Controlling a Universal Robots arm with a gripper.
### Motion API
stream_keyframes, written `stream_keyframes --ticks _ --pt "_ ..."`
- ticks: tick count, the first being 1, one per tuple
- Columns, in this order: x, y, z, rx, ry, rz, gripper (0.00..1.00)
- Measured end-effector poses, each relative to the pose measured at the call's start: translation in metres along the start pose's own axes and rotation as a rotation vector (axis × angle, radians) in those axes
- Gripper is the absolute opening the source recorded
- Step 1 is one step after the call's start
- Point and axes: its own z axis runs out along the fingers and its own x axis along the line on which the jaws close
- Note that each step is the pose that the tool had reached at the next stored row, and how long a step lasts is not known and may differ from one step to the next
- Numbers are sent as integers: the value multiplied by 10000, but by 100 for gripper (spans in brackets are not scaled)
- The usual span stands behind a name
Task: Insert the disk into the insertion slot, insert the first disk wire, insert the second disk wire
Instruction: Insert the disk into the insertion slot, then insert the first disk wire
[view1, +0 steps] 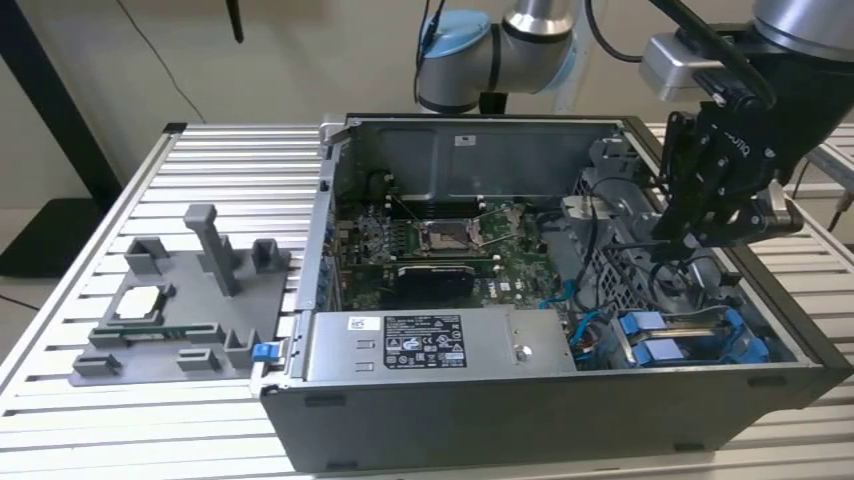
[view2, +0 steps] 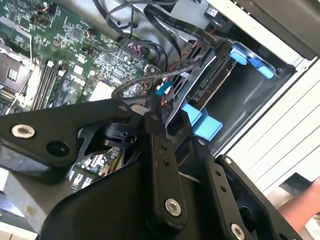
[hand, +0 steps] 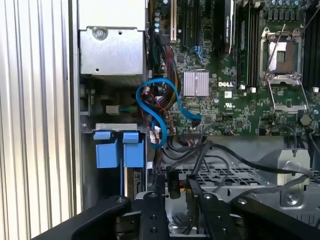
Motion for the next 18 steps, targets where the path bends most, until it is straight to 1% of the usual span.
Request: stream_keyframes --ticks 3,6,8,9,11,13,18 --pt "2 26 0 16 -2 69 100" --pt "2 31 9 110 -9 91 100" --pt "3 39 12 141 -16 131 100" --pt "3 46 14 154 -25 152 0" --pt "4 62 21 182 -45 196 0" --pt "5 72 28 218 -49 233 0" --pt "29 66 32 219 -43 279 0"
